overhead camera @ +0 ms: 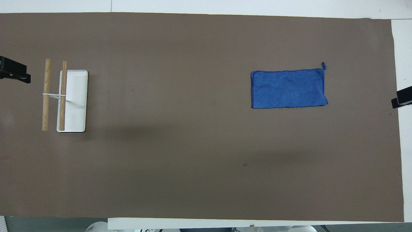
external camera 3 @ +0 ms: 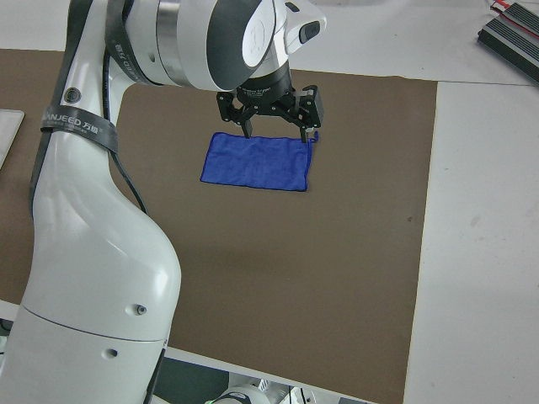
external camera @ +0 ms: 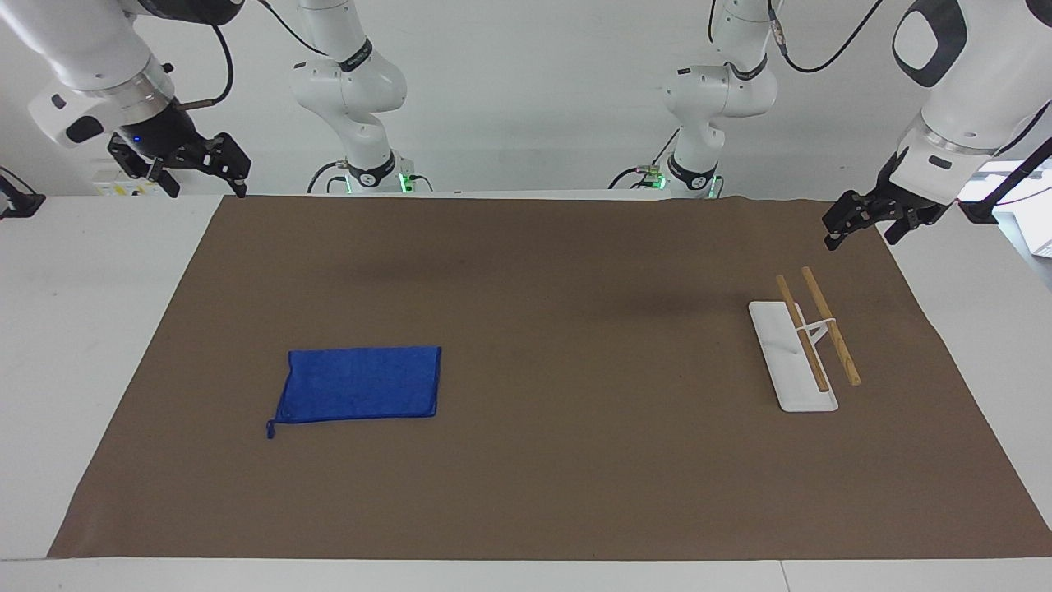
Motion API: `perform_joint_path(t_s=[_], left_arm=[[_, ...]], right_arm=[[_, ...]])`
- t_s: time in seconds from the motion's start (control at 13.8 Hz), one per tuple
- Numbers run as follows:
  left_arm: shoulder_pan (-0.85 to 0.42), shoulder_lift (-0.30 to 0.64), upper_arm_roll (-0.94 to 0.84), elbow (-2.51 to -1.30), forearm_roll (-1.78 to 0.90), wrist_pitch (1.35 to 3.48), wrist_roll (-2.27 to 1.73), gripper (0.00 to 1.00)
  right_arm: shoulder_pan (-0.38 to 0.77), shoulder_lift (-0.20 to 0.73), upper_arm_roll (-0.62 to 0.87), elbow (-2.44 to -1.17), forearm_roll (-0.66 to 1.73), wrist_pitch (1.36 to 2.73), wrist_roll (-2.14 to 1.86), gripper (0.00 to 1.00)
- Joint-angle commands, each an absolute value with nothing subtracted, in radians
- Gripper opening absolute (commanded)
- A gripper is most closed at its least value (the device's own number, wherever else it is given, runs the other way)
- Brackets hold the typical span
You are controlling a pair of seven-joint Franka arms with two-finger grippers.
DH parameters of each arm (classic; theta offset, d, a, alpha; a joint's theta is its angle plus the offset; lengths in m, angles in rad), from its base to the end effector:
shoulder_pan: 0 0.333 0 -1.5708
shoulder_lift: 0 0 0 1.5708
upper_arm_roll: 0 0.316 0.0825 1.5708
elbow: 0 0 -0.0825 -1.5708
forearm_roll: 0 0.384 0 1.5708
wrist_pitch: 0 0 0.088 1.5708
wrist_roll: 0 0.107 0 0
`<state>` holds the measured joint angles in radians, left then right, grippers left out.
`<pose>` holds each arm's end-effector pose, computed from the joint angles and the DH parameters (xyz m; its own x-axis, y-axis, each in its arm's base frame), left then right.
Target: Right arm passes towel to left arm to hang
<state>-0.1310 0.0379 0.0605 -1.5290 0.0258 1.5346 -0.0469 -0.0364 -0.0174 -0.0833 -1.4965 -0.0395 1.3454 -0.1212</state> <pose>0.5613 -0.0375 0.6199 0.9993 -0.0226 -0.0309 -0.0235 -0.9993 -0.0296 0.5204 -0.0680 0.6500 0.9906 -0.0061 -0.1368 -0.0032 -0.9998 0.0215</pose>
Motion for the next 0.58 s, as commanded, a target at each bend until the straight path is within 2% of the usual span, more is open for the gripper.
perform_joint_path(t_s=[0.0,0.51], left_arm=[[-0.127,0.026,0.055,-1.545,0.041,1.542,-0.034,1.00],[-0.127,0.026,0.055,-1.545,0.041,1.542,-0.034,1.00]], right_arm=[[-0.041,-0.038,-0.078,-1.523,-0.023,1.364,-0.109,1.00],[-0.038,-0.040,-0.069,-1.537,-0.023,1.388,-0.121,1.00]])
